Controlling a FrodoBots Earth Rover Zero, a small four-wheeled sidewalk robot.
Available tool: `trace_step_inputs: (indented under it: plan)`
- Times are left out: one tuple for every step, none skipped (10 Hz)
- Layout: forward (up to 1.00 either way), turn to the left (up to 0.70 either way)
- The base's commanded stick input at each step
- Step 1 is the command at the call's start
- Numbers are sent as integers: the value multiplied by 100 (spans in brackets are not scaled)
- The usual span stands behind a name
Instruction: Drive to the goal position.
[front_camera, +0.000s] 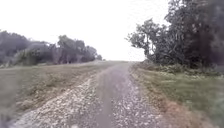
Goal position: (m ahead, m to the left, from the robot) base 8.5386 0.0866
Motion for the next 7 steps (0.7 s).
trace_step_inputs:
  plan:
    - [60, -14]
    - [60, -14]
    - [60, -14]
    - [60, -14]
    - [60, -14]
    - [60, -14]
    - [60, -12]
